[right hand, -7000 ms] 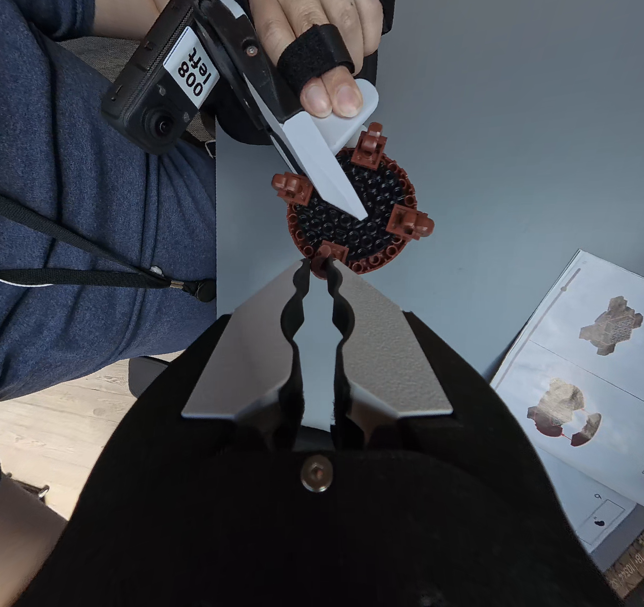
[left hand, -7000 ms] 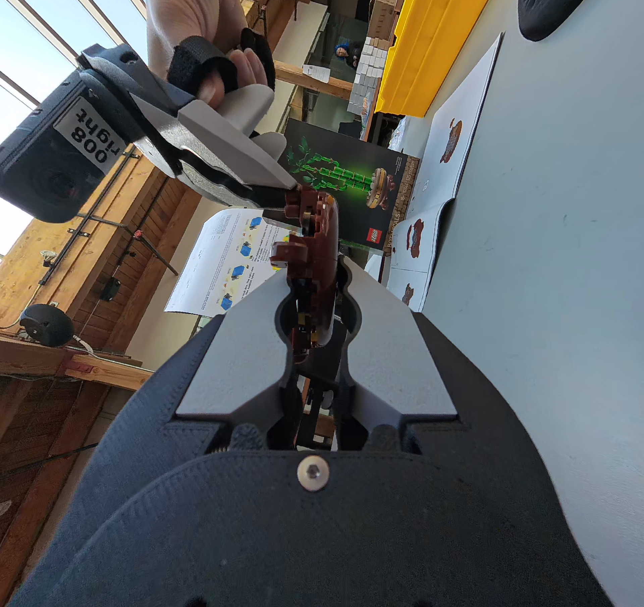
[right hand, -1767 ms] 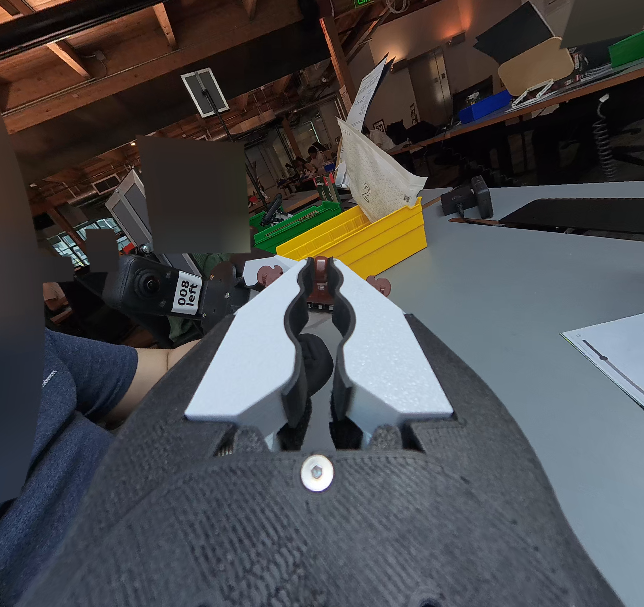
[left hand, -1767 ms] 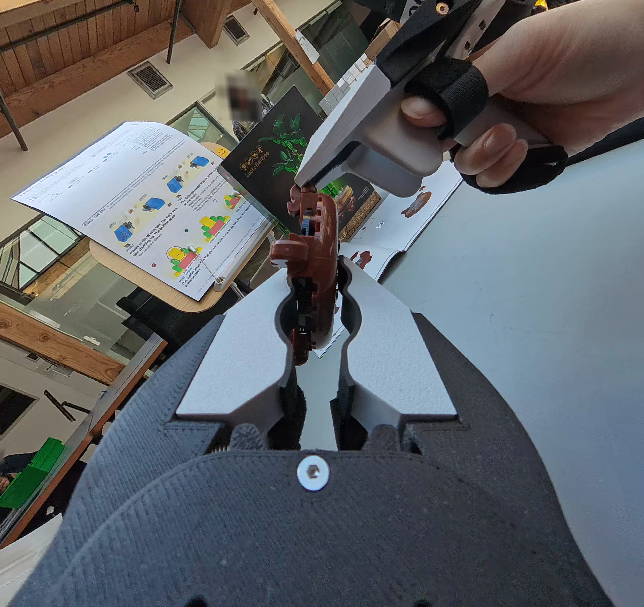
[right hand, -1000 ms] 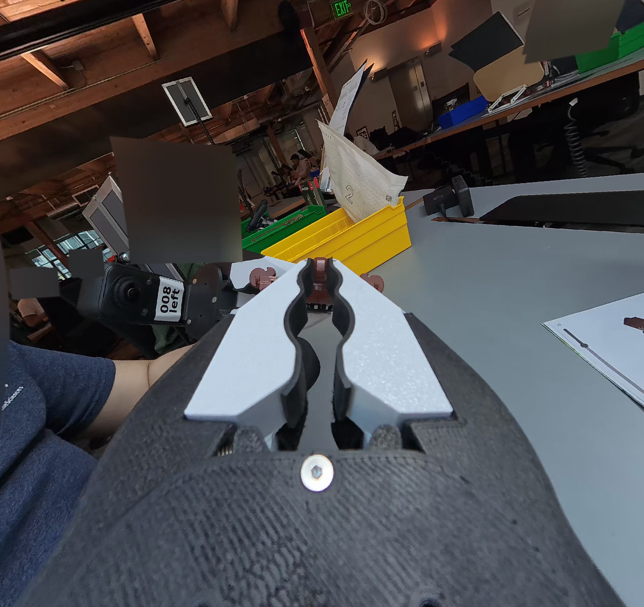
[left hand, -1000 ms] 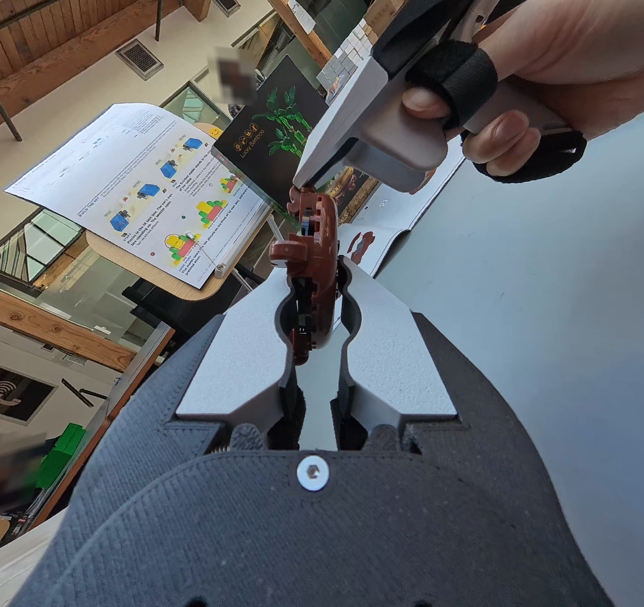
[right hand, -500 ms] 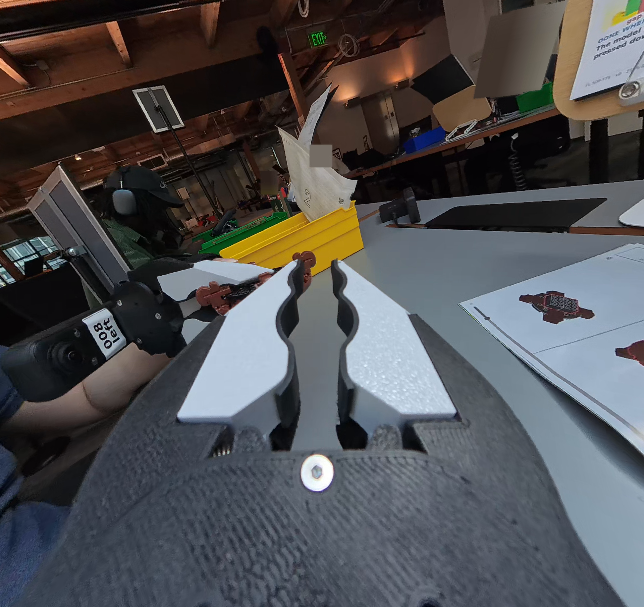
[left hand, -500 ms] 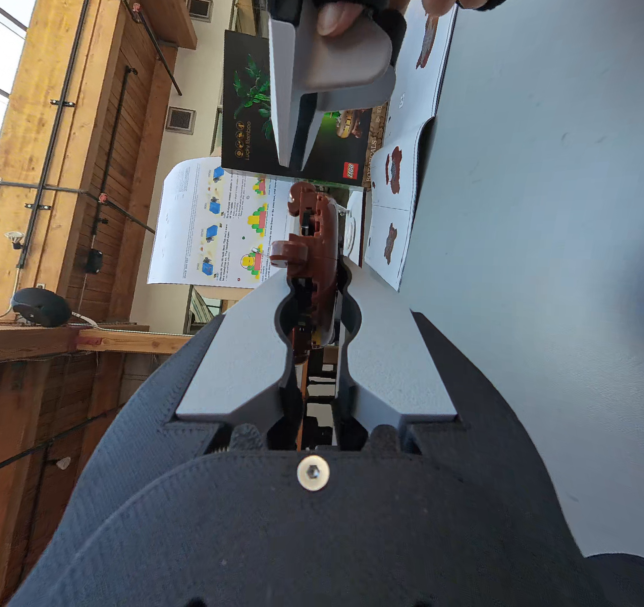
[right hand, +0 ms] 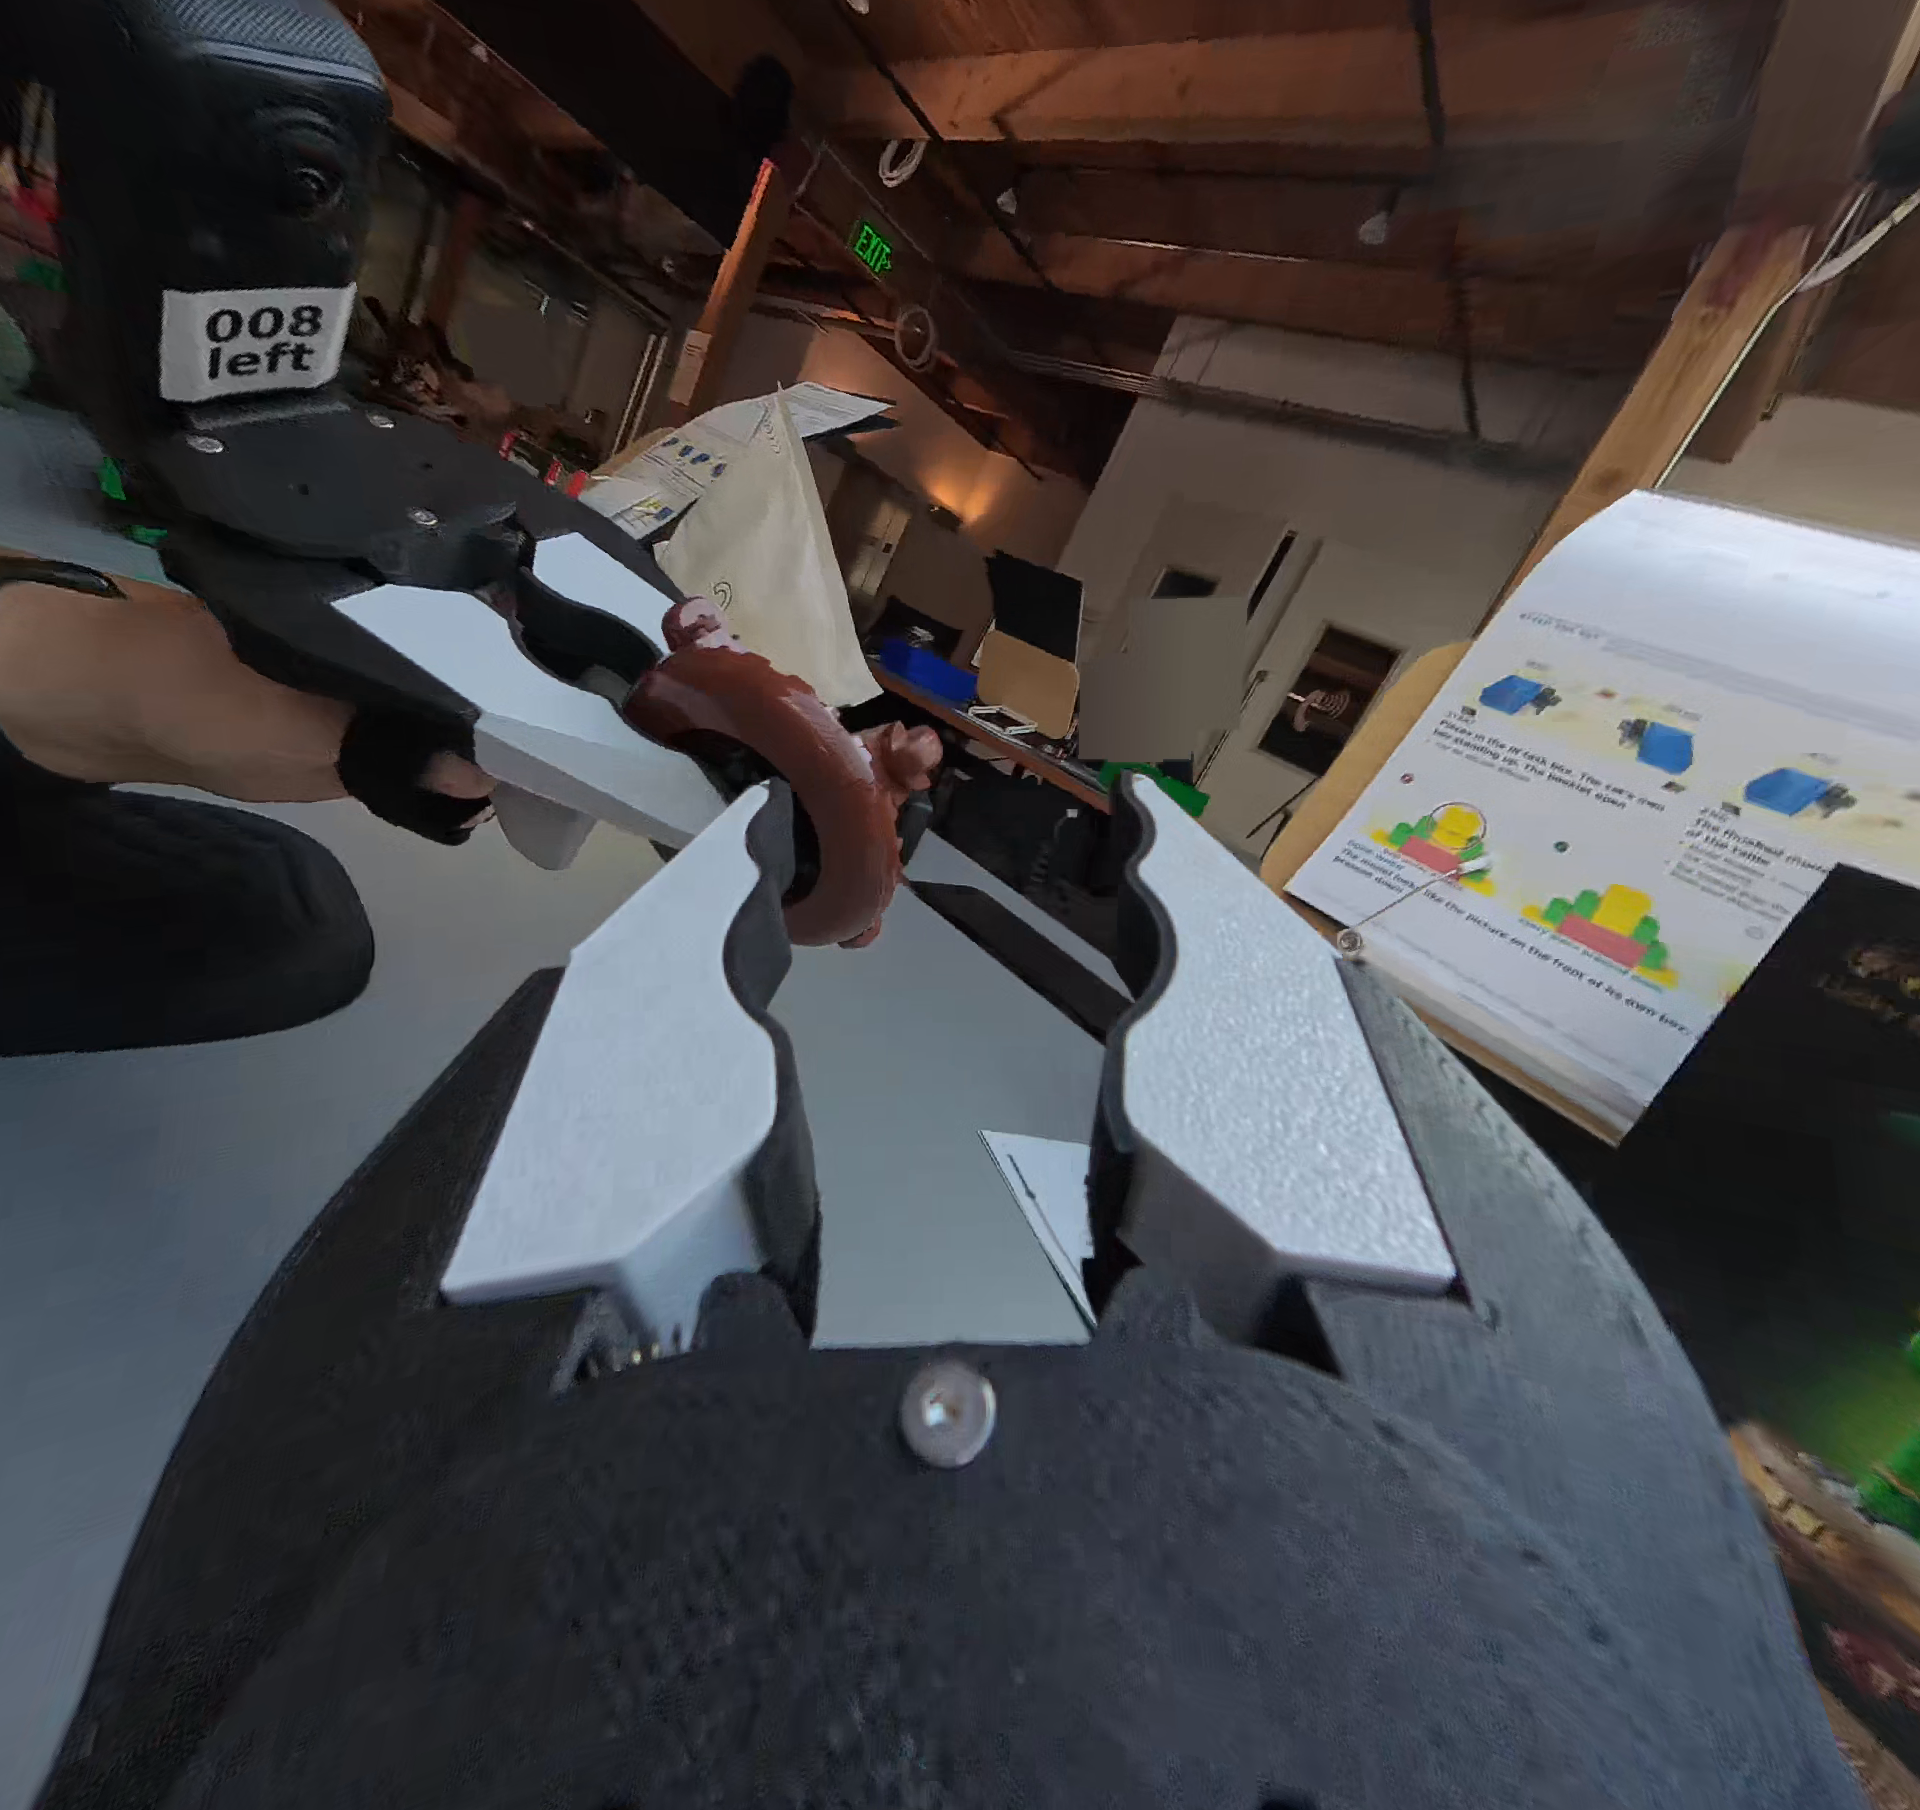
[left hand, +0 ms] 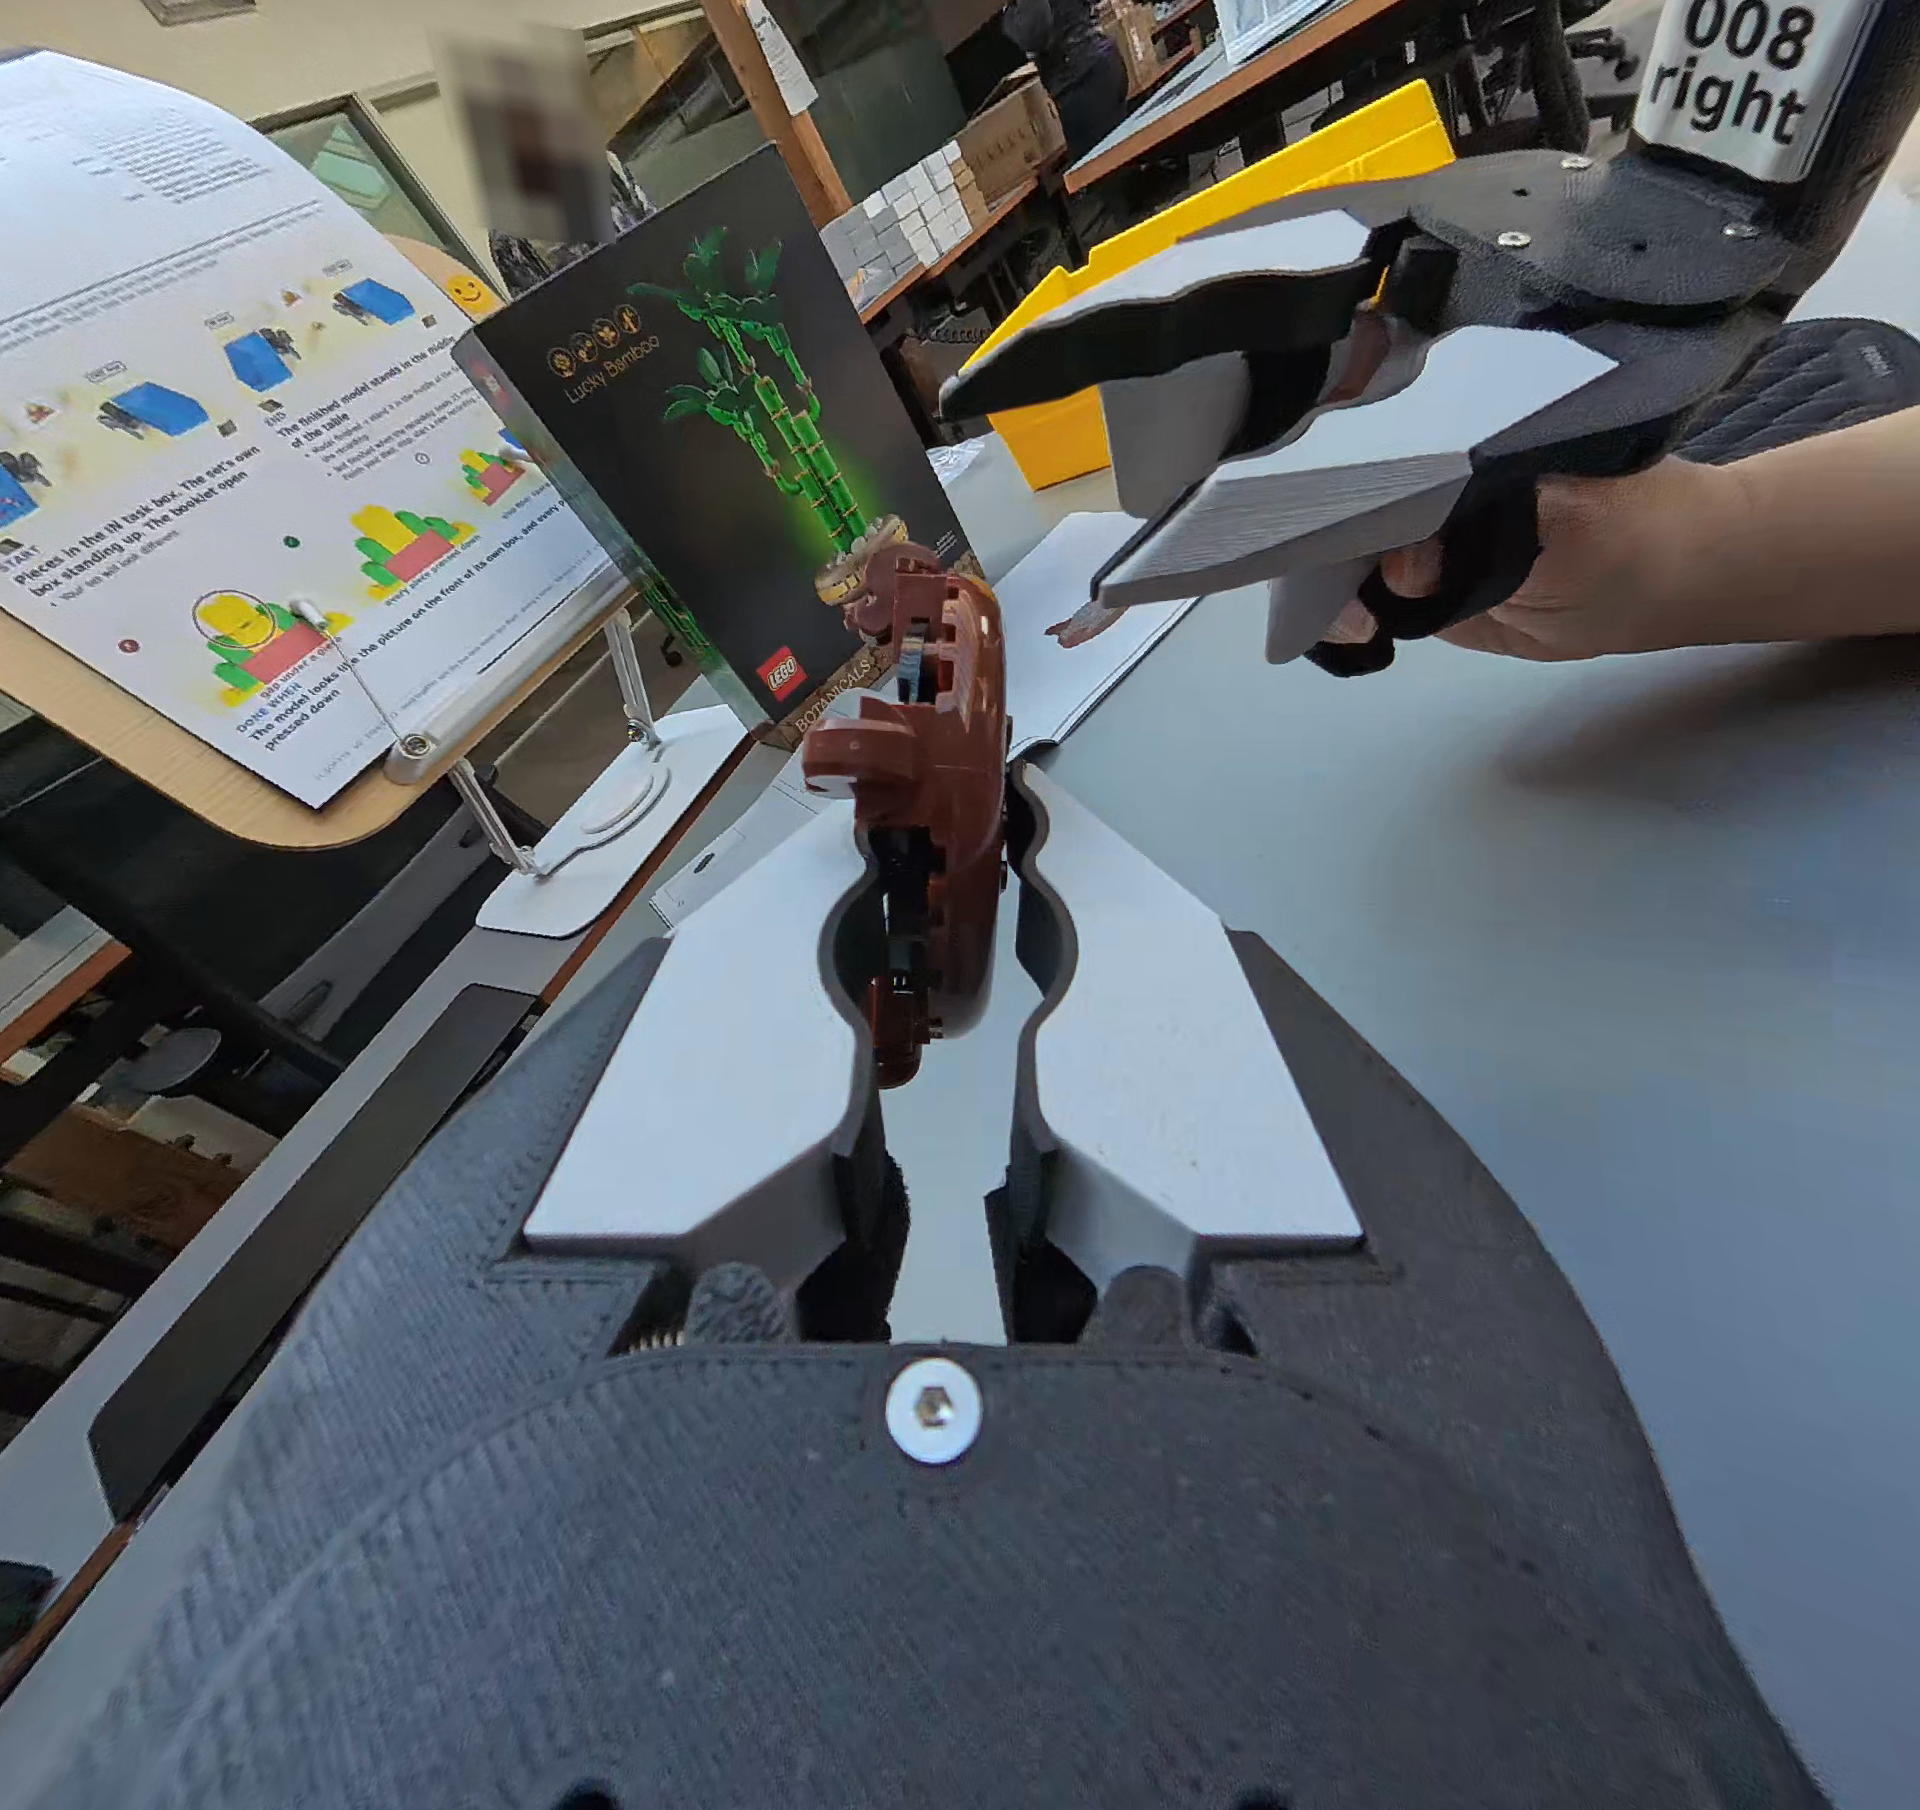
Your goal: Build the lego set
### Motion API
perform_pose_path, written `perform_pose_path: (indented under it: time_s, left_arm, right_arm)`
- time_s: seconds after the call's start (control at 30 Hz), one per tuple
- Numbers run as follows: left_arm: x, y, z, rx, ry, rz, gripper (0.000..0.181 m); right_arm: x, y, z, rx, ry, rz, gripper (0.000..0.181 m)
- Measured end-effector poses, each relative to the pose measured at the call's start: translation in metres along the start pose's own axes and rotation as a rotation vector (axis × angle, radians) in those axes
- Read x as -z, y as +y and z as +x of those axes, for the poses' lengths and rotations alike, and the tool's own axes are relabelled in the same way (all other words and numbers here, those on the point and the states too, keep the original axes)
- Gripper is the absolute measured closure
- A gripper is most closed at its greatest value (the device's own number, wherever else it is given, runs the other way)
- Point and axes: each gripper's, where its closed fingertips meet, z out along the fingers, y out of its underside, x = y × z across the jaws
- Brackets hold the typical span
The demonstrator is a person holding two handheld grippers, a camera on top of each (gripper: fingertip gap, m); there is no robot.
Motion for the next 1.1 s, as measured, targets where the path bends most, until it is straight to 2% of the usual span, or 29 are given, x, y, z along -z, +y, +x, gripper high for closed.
perform_pose_path:
  time_s: [0.1,0.2,0.37,0.47,0.9,1.1]
  left_arm:
    - [-0.002,0.003,0.004,-0.058,-0.009,-0.017,0.164]
    - [-0.002,0.004,0.004,-0.106,-0.033,-0.031,0.164]
    - [-0.002,0.002,0.007,-0.123,-0.031,-0.031,0.164]
    - [-0.001,0.002,0.007,-0.111,-0.028,-0.028,0.164]
    - [-0.001,0.003,0.003,-0.068,-0.028,-0.052,0.165]
    - [-0.002,0.002,0.002,-0.073,-0.034,-0.054,0.165]
  right_arm:
    - [-0.004,0.002,-0.02,0.098,-0.058,-0.012,0.119]
    - [-0.007,0.009,-0.036,0.079,-0.136,-0.037,0.118]
    - [-0.008,0.01,-0.037,0.047,-0.134,-0.028,0.106]
    - [-0.008,0.011,-0.043,0.065,-0.157,-0.029,0.109]
    - [-0.016,0.024,-0.047,0.231,-0.089,-0.119,0.099]
    - [-0.018,0.025,-0.046,0.227,-0.067,-0.139,0.101]
